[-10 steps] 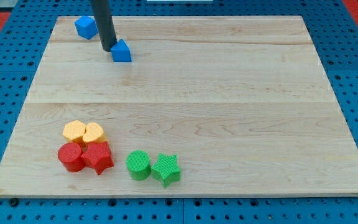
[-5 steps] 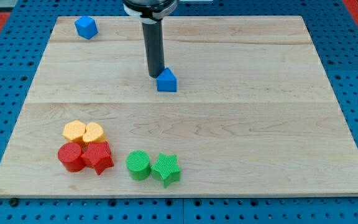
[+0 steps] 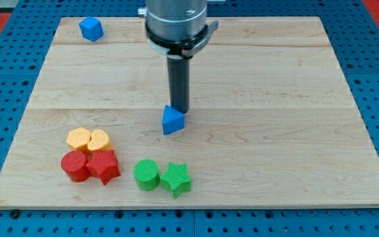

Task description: Push the blue triangle to the top of the green star

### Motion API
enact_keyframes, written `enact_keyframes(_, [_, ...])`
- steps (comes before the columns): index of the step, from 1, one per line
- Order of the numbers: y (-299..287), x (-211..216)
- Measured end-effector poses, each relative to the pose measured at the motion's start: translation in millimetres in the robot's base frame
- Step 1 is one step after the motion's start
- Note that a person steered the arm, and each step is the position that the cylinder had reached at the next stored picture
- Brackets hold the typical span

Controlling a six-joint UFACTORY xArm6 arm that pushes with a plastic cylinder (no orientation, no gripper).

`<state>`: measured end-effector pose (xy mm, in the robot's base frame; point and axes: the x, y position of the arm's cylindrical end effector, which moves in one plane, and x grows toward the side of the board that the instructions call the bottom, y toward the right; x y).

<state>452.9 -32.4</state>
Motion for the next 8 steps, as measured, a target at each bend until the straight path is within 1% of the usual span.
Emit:
enact_keyframes(1, [-23,-13])
enact_keyframes(2, [-27,-1])
enact_keyframes(3, [-14,28])
enact_keyframes(4, [-11,47])
enact_keyframes(5, [-6,56])
enact_keyframes(6, [-5,75])
enact_keyframes(7, [1,45])
enact_keyframes(8, [-8,-13])
